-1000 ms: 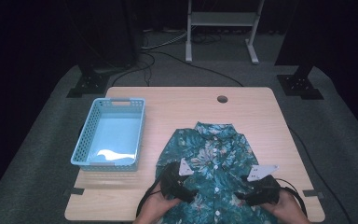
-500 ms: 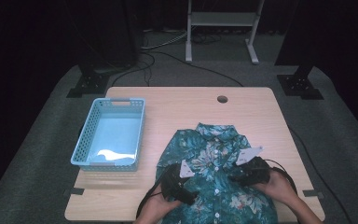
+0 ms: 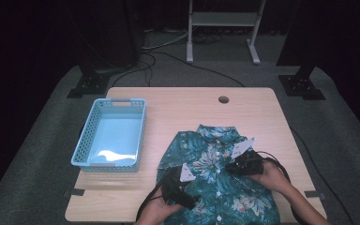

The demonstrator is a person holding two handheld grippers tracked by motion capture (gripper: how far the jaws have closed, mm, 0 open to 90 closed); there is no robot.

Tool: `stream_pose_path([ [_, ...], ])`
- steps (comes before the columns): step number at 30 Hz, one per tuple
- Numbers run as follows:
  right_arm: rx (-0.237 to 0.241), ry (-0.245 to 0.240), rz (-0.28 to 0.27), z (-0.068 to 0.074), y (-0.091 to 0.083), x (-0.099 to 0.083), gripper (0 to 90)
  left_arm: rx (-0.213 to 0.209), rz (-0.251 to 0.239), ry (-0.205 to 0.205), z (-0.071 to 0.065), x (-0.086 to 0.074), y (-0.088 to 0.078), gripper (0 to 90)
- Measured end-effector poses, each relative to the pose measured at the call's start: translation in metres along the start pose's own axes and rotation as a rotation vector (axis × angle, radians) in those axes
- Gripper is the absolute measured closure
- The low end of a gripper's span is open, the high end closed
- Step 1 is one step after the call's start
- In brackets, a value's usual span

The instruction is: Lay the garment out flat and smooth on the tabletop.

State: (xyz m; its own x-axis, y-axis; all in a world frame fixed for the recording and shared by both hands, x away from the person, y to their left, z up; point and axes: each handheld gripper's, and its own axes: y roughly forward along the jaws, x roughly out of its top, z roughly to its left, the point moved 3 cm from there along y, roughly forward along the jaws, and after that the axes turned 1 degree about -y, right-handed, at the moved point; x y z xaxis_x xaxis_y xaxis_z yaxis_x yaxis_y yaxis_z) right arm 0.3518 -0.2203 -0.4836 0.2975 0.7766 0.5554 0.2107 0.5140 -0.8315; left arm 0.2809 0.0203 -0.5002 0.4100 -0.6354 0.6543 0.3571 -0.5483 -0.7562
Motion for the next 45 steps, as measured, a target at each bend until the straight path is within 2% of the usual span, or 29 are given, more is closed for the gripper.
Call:
stream_pose_path([
  [7,-0.027,-0.014,0.02,0.001,-0.009,-0.002,87.7,-0.003,-0.007,0.001,0.001,0.0,0.001,3.1],
  [17,-0.108,-0.002,0.036,-0.006,-0.046,-0.013,87.8,-0.005,-0.007,0.001,0.001,0.0,0.001,3.1],
  [27,-0.18,0.021,0.077,-0.018,-0.07,-0.031,87.8,-0.005,-0.007,0.0,0.001,0.0,0.001,3.1],
  [34,-0.225,0.062,0.087,-0.029,-0.086,-0.047,87.7,-0.003,-0.009,-0.002,0.001,0.0,0.001,3.1],
  [45,-0.275,0.123,0.07,-0.042,-0.106,-0.067,87.7,-0.001,-0.012,-0.005,0.001,0.0,0.001,3.1],
])
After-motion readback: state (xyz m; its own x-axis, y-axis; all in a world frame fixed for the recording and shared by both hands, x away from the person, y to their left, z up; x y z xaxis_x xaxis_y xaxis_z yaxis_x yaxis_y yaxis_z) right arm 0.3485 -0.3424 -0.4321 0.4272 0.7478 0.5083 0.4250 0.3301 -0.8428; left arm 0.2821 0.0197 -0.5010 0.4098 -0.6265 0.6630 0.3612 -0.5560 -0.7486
